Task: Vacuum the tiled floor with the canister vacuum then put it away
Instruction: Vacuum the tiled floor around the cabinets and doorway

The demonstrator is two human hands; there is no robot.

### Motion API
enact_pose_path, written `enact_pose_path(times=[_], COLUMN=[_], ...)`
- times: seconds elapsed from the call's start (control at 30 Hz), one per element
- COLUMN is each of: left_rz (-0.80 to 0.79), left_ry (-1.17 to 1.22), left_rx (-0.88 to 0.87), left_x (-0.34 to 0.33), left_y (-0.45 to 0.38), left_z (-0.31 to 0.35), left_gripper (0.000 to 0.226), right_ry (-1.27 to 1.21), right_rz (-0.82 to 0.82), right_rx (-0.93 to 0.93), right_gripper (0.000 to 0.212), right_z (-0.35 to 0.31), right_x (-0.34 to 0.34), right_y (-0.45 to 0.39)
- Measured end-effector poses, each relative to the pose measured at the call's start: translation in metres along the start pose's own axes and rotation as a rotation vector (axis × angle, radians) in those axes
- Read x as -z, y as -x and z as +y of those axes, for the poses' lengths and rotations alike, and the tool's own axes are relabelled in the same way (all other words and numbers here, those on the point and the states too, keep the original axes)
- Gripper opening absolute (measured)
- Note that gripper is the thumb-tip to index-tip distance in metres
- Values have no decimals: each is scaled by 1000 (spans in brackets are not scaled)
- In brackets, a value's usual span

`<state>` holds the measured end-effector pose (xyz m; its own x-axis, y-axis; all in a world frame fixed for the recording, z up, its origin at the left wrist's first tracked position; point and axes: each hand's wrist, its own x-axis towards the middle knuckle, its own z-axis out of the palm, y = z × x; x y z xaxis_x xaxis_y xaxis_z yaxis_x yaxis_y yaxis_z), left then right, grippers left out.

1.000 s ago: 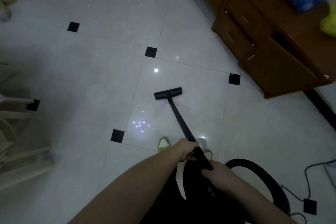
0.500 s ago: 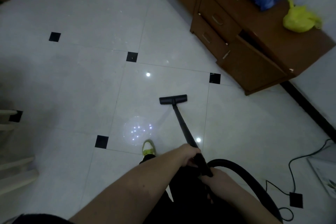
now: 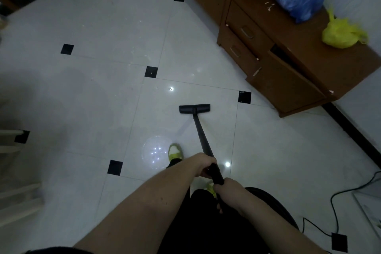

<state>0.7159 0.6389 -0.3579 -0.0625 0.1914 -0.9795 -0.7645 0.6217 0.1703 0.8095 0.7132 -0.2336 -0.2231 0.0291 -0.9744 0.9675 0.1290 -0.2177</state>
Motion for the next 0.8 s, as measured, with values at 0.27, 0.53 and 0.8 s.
enact_pose_path(times=[0.27, 0.53, 0.8], left_rz=[-41, -79, -85], left_ry=[-80, -192, -243], left_rx=[13, 20, 15], left_x=[46, 95, 112], left_y=[-33, -53, -68], left_z=[58, 137, 195], left_gripper=[38, 40, 38], right_ry=[-72, -310, -336], right_rz=[46, 74, 111], right_rx=[-9, -15, -23], right_gripper=[13, 19, 19], right_z=[-63, -148, -192], right_x=[-1, 10, 35], right_y=[-33, -54, -79])
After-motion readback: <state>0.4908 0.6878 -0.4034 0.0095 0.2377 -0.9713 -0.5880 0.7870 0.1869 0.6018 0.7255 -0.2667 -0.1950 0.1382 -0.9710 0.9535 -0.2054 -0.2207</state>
